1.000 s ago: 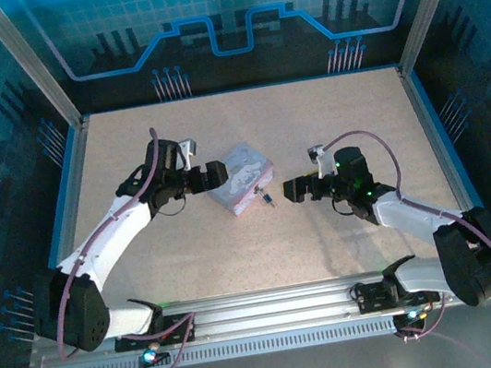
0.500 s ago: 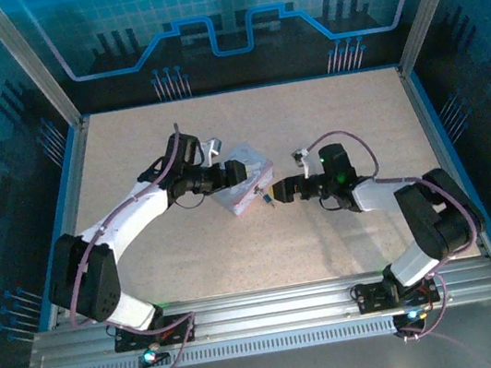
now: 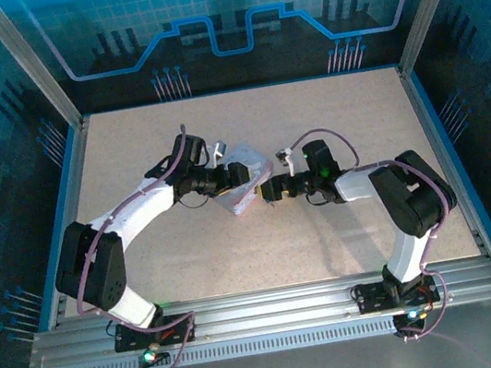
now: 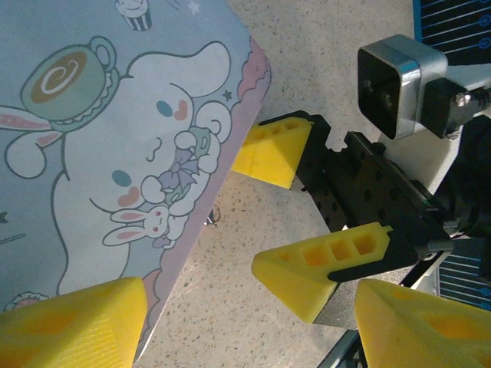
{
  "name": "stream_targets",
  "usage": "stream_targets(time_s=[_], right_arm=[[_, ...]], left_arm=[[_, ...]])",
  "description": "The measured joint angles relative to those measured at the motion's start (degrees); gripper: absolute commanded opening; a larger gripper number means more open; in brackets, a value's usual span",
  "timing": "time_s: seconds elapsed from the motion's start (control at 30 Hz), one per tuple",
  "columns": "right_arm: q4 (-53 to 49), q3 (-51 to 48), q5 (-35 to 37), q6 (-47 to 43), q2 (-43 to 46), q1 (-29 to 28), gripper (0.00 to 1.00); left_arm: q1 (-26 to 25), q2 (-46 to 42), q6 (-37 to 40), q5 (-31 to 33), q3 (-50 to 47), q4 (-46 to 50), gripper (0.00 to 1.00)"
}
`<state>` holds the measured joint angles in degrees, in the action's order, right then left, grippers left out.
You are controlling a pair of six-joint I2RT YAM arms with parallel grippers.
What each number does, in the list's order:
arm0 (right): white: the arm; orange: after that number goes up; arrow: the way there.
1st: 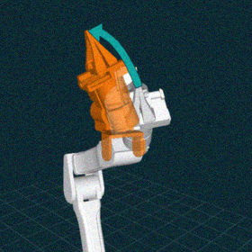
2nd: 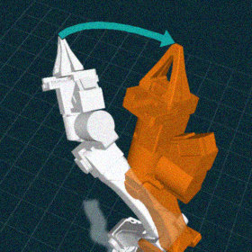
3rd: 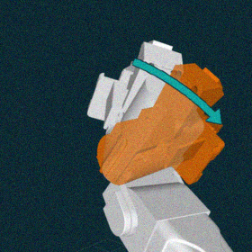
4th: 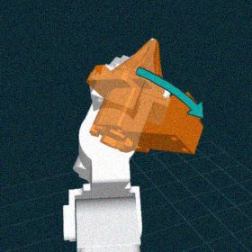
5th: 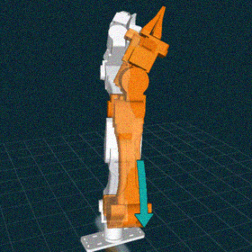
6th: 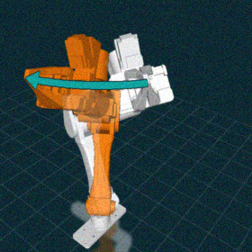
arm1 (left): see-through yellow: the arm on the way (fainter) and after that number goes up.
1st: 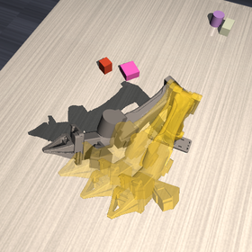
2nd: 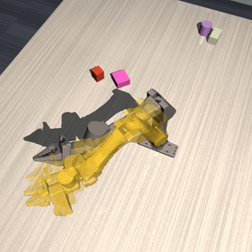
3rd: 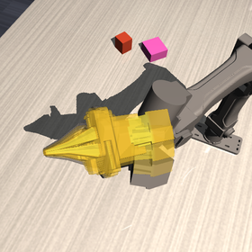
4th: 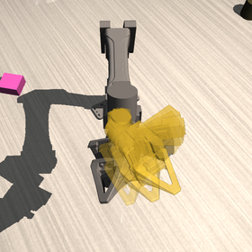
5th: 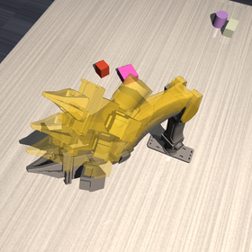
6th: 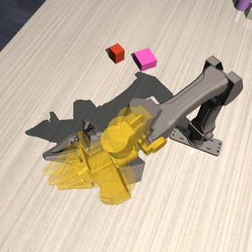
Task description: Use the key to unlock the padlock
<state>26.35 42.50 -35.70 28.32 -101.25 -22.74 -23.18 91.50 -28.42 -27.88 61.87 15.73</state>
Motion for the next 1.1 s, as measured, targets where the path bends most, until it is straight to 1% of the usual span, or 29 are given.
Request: stream_targets(time_s=[0.27, 0.6, 0.8, 0.93, 1.1], right_arm=[[-0.26, 1.77, -0.76, -1.20, -3.21, -0.26, 0.92], [-0.85, 2.29, -0.26, -2.23, -4.13, -3.52, 0.91], [-0.76, 1.99, 1.16, -2.47, -3.91, -4.61, 0.86], [-0.74, 0.68, 0.74, -2.34, -3.10, -5.40, 0.83], [-0.79, 0.02, -0.20, -1.79, -2.64, -5.84, 0.82]], left_arm=[[0.02, 0.39, -0.09, 1.29, 0.00, 0.42, 0.72], [0.02, 1.46, -0.17, 1.51, 0.00, 0.48, 0.72], [0.02, 1.46, -0.17, 1.53, 0.00, 0.50, 0.72], [0.04, 1.46, -0.17, 1.66, 0.00, 0.52, 0.72], [0.13, 1.46, -0.17, 1.68, 0.00, 0.68, 0.72]])
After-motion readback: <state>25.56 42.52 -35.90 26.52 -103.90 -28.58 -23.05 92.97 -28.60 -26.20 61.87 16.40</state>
